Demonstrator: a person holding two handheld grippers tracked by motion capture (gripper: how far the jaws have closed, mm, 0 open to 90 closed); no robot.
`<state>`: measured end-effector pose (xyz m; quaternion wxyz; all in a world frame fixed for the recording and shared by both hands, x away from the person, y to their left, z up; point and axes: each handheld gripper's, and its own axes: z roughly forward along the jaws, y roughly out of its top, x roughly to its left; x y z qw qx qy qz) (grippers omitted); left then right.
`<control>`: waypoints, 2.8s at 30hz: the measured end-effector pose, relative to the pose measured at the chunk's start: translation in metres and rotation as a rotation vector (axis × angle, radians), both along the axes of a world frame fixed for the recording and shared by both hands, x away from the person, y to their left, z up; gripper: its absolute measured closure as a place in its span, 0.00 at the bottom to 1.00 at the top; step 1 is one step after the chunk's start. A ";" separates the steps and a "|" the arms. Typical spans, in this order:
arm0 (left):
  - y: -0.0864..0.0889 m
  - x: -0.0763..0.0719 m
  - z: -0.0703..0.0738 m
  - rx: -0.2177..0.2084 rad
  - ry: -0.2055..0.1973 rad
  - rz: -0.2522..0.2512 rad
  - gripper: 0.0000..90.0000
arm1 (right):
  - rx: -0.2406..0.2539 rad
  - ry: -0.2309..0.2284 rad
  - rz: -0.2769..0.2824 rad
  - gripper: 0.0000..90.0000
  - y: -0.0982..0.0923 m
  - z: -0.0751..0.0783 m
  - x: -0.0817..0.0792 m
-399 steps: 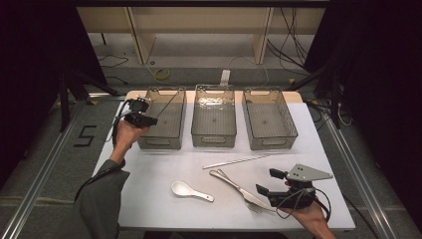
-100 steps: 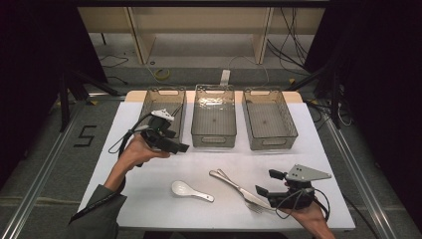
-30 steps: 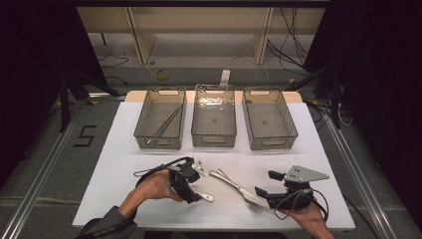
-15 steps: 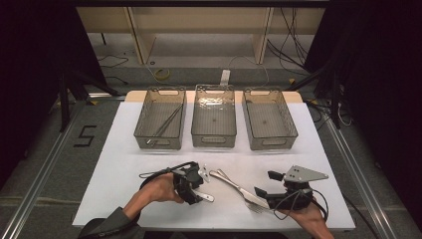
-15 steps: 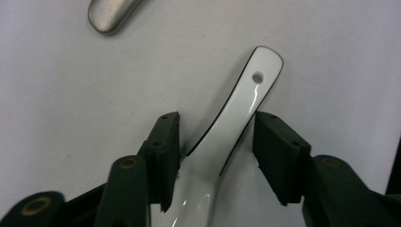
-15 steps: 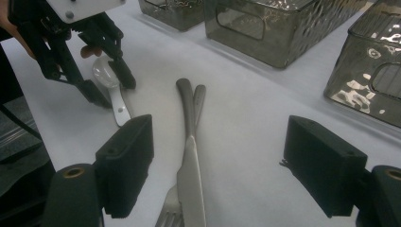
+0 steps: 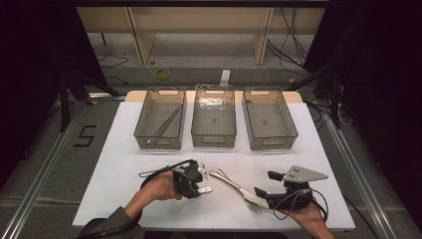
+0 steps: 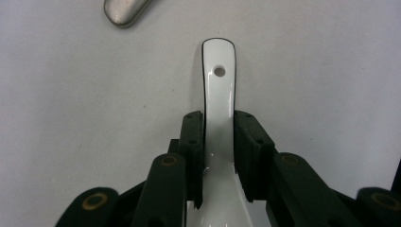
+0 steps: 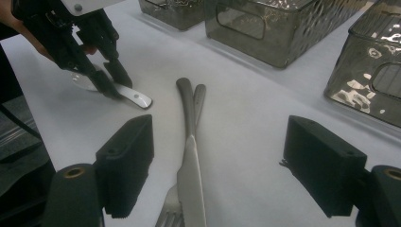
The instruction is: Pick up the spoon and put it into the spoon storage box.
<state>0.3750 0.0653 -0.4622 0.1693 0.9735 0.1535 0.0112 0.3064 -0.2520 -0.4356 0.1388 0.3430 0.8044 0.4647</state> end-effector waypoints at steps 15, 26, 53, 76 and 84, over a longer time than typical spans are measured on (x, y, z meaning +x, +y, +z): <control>0.023 0.017 0.018 -0.121 0.001 0.153 0.83 | -0.004 0.001 -0.001 0.29 0.000 0.000 0.000; 0.037 0.026 0.030 -0.203 0.020 0.239 0.83 | -0.001 -0.001 -0.001 0.29 0.000 0.000 0.000; 0.053 0.059 0.057 -0.341 -0.016 0.389 0.83 | 0.024 0.012 -0.019 0.29 -0.002 -0.001 0.002; 0.041 0.107 0.101 -0.410 -0.089 0.446 0.83 | 0.027 0.010 -0.016 0.29 -0.003 0.000 0.001; 0.033 0.122 0.109 -0.425 -0.100 0.466 0.83 | 0.023 0.010 -0.015 0.29 -0.002 -0.001 0.001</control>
